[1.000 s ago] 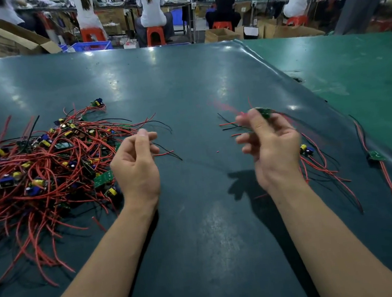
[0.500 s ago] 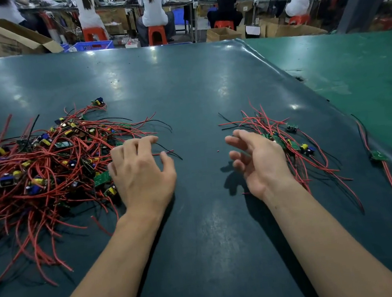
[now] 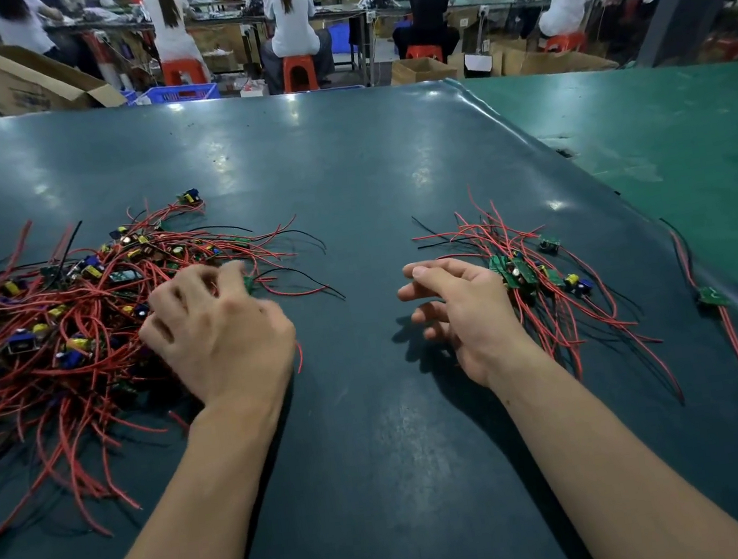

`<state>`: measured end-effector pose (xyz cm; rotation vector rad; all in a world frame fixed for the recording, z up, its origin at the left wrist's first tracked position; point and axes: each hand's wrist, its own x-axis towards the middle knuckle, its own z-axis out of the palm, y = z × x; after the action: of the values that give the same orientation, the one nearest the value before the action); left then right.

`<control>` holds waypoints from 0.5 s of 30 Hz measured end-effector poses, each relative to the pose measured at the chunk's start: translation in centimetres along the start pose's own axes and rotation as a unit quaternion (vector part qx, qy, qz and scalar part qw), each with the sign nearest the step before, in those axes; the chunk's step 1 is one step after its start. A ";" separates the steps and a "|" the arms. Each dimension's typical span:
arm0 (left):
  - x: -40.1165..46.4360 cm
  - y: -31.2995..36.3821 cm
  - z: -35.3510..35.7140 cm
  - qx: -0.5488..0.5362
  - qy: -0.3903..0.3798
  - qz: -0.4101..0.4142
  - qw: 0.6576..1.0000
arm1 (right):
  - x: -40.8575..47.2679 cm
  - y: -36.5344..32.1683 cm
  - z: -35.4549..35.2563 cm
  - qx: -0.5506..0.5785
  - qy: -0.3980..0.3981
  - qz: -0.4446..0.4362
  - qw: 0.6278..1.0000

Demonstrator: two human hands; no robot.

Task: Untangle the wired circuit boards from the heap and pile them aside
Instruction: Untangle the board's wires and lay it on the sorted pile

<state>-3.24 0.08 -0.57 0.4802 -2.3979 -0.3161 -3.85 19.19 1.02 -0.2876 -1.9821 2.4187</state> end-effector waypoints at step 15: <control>-0.3 0.3 -0.9 -0.276 0.095 0.145 0.945 | 0.4 0.4 -0.2 -0.018 -0.019 -0.010 1.000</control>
<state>-2.53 0.43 0.04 -0.0968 -2.0325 -0.7416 -4.20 19.38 0.57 -0.2245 -2.0366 2.3959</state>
